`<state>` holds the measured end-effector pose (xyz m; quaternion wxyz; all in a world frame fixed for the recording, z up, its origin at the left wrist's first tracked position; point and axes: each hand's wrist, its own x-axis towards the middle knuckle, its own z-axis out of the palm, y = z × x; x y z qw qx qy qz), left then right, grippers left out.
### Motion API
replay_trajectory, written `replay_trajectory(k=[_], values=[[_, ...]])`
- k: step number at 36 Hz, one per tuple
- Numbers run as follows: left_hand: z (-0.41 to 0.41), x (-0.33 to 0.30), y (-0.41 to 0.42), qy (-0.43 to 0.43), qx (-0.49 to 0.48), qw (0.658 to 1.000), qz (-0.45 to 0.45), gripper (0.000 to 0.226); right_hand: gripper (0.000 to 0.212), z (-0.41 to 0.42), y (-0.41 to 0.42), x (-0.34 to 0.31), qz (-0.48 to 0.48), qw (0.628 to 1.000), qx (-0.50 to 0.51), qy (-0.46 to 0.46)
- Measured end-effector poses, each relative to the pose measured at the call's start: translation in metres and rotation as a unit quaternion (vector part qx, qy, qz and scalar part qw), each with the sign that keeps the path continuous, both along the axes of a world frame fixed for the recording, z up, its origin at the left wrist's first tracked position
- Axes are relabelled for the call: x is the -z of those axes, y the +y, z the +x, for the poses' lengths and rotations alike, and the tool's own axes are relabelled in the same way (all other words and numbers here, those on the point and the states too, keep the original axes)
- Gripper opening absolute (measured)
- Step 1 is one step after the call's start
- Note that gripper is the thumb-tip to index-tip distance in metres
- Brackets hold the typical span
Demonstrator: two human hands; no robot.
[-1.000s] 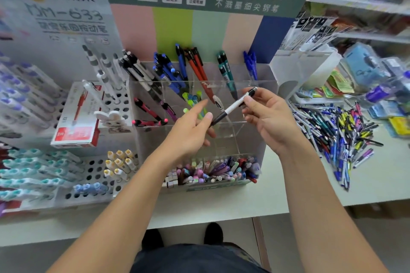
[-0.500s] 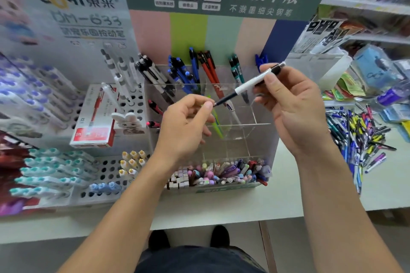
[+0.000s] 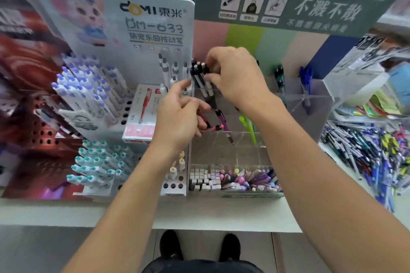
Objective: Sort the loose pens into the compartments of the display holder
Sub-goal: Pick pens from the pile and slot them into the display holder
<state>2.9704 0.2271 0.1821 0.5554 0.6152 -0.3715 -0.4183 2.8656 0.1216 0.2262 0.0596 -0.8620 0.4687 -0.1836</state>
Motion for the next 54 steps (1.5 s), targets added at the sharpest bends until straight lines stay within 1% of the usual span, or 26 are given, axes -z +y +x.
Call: replay_trajectory(k=[2, 4, 7, 8, 10, 12, 14, 16, 18, 20, 21, 23, 24, 25, 26, 30, 33, 36, 37, 40, 43, 45, 47, 49, 51, 54], values=[[0.001, 0.001, 0.0, 0.014, -0.003, 1.0, -0.009, 0.046, 0.018, 0.007, -0.001, 0.0, 0.005, 1.0, 0.015, 0.023], [0.0, 0.002, 0.001, 0.028, -0.017, 0.999, -0.028, 0.037, 0.02, 0.011, 0.001, 0.001, 0.003, 0.999, 0.009, 0.034], [-0.006, 0.007, 0.003, 0.033, -0.041, 0.996, -0.067, 0.023, 0.021, 0.004, 0.009, 0.007, -0.05, 0.998, -0.012, 0.023], [-0.01, 0.008, 0.004, 0.033, -0.044, 0.995, -0.082, 0.019, 0.019, -0.003, 0.014, 0.01, -0.082, 0.996, -0.018, -0.003], [-0.022, 0.013, 0.005, 0.03, -0.046, 0.992, -0.112, 0.014, 0.014, -0.025, 0.027, 0.015, -0.137, 0.985, -0.018, -0.104], [-0.041, 0.019, 0.006, 0.03, -0.043, 0.989, -0.14, 0.013, 0.01, -0.055, 0.043, 0.021, -0.155, 0.967, -0.002, -0.202], [-0.067, 0.024, 0.009, 0.029, -0.02, 0.988, -0.153, 0.013, 0.011, -0.093, 0.057, 0.032, -0.122, 0.955, 0.05, -0.265], [-0.101, 0.031, 0.014, 0.043, 0.026, 0.987, -0.15, 0.013, 0.015, -0.136, 0.066, 0.048, -0.063, 0.94, 0.128, -0.311], [-0.143, 0.038, 0.018, 0.062, 0.095, 0.986, -0.12, 0.013, 0.02, -0.183, 0.069, 0.07, -0.008, 0.913, 0.219, -0.343], [-0.189, 0.05, 0.017, 0.067, 0.181, 0.98, -0.046, 0.015, 0.03, -0.229, 0.069, 0.092, 0.038, 0.877, 0.305, -0.369], [-0.212, 0.058, 0.016, 0.065, 0.228, 0.971, 0.003, 0.014, 0.033, -0.251, 0.069, 0.102, 0.063, 0.859, 0.339, -0.378], [-0.258, 0.077, 0.013, 0.027, 0.305, 0.948, 0.086, 0.006, 0.033, -0.297, 0.073, 0.119, 0.119, 0.823, 0.389, -0.397], [-0.281, 0.085, 0.012, 0.002, 0.325, 0.938, 0.118, 0.005, 0.032, -0.319, 0.077, 0.128, 0.144, 0.808, 0.404, -0.405], [-0.303, 0.094, 0.01, -0.017, 0.332, 0.932, 0.145, 0.011, 0.031, -0.342, 0.081, 0.135, 0.162, 0.798, 0.417, -0.405], [-0.324, 0.101, 0.008, -0.023, 0.33, 0.928, 0.171, 0.017, 0.031, -0.365, 0.085, 0.142, 0.175, 0.793, 0.426, -0.4], [-0.41, 0.122, 0.0, 0.012, 0.277, 0.927, 0.253, 0.035, 0.033, -0.463, 0.096, 0.167, 0.201, 0.773, 0.465, -0.383], [-0.463, 0.138, -0.007, 0.016, 0.242, 0.928, 0.283, 0.045, 0.032, -0.521, 0.096, 0.18, 0.248, 0.769, 0.475, -0.348], [-0.494, 0.148, -0.017, -0.003, 0.212, 0.93, 0.3, 0.057, 0.03, -0.559, 0.087, 0.187, 0.296, 0.75, 0.482, -0.342], [-0.499, 0.152, -0.023, -0.008, 0.196, 0.932, 0.305, 0.062, 0.028, -0.567, 0.082, 0.188, 0.309, 0.745, 0.484, -0.339], [-0.502, 0.166, -0.05, -0.017, 0.135, 0.935, 0.328, 0.077, 0.028, -0.586, 0.06, 0.201, 0.332, 0.746, 0.486, -0.312], [-0.497, 0.191, -0.087, -0.054, 0.072, 0.93, 0.355, 0.087, 0.017, -0.597, 0.034, 0.219, 0.338, 0.728, 0.509, -0.31], [-0.496, 0.21, -0.113, -0.073, 0.036, 0.92, 0.382, 0.092, 0.024, -0.605, 0.021, 0.229, 0.33, 0.713, 0.535, -0.31], [-0.499, 0.226, -0.136, -0.074, 0.008, 0.908, 0.413, 0.101, 0.03, -0.613, 0.013, 0.238, 0.327, 0.699, 0.557, -0.307], [-0.512, 0.237, -0.156, -0.087, -0.011, 0.902, 0.422, 0.112, 0.028, -0.621, 0.01, 0.248, 0.335, 0.684, 0.572, -0.305], [-0.532, 0.243, -0.175, -0.129, -0.024, 0.901, 0.414, 0.116, 0.023, -0.628, 0.005, 0.257, 0.349, 0.679, 0.574, -0.298], [-0.566, 0.242, -0.195, -0.174, -0.012, 0.895, 0.411, 0.12, 0.022, -0.637, -0.003, 0.265, 0.36, 0.691, 0.562, -0.278]])
